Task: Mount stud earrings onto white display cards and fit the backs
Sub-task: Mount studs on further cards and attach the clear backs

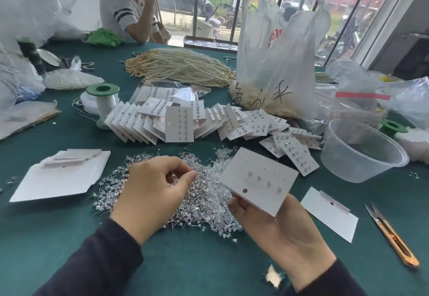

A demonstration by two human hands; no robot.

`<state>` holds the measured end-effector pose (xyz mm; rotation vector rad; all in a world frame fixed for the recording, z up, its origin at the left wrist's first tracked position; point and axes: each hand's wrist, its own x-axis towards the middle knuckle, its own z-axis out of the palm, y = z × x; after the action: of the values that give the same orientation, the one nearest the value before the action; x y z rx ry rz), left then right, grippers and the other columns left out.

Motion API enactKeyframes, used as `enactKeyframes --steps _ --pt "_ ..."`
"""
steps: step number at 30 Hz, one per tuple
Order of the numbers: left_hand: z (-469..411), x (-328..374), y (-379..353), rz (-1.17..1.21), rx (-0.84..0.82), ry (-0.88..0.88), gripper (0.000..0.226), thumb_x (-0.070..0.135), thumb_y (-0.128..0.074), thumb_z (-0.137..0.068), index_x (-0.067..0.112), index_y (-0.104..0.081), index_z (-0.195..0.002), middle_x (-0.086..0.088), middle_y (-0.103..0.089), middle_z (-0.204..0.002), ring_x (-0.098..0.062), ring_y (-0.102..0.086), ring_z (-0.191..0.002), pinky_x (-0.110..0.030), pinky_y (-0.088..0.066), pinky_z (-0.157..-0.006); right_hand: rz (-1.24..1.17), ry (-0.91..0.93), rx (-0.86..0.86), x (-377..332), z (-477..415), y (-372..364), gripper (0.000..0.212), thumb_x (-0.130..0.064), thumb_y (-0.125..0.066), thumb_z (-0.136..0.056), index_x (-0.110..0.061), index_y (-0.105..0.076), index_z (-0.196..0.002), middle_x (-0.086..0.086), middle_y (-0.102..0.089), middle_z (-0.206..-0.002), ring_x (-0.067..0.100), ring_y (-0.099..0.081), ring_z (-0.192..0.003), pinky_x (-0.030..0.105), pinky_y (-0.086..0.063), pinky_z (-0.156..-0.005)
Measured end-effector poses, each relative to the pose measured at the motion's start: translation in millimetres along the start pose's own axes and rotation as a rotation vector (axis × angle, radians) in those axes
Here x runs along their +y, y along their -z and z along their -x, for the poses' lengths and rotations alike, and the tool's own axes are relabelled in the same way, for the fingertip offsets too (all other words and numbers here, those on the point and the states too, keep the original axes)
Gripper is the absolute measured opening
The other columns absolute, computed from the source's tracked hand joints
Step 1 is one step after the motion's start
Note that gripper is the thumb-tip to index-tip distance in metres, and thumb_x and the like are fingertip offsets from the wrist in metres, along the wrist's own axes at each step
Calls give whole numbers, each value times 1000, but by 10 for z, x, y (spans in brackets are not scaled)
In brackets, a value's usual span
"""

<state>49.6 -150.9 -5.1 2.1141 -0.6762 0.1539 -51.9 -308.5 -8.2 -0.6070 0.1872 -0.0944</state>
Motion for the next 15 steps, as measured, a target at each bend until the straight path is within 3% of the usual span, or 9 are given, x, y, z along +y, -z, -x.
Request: enactKeyframes --steps 2,5,8,10,15 --pt "12 34 -1 -52 33 -50 8 23 -71 -75 21 -68 -68 13 -58 -55 -6 -47 -49 -9 -33 -52 -28 -21 -24 26 5 1 47 -12 -89 -41 -8 -74 -86 10 -69 -88 21 -64 -70 32 -54 -63" --pt "32 98 14 183 96 -70 7 24 -73 -74 22 -68 -69 7 -61 -56 -9 -54 -56 -10 -40 -52 22 -28 -48 49 28 -15 46 -16 -88 -47 -10 -73 -90 10 -69 -94 21 -63 -75 32 -54 -67" --pt "95 214 -14 367 106 -146 9 32 -71 -72 23 -68 -73 6 -67 -68 -14 -60 -63 -26 -51 -61 59 -44 -107 81 48 -58 46 -19 -85 -55 -11 -71 -98 10 -68 -104 20 -65 -82 31 -53 -70" --pt "138 269 -66 344 85 -217 17 34 -64 -73 18 -70 -74 5 -67 -70 -15 -62 -66 -34 -52 -63 94 -56 -133 107 58 -85 47 -22 -85 -57 -12 -70 -101 9 -67 -106 18 -65 -86 30 -51 -72" --pt "158 281 -133 290 145 -238 19 27 -62 -76 10 -70 -74 2 -66 -72 -10 -61 -66 -32 -52 -60 164 -63 -215 145 71 -152 43 -28 -80 -65 -15 -69 -105 4 -68 -106 15 -63 -90 25 -50 -75"
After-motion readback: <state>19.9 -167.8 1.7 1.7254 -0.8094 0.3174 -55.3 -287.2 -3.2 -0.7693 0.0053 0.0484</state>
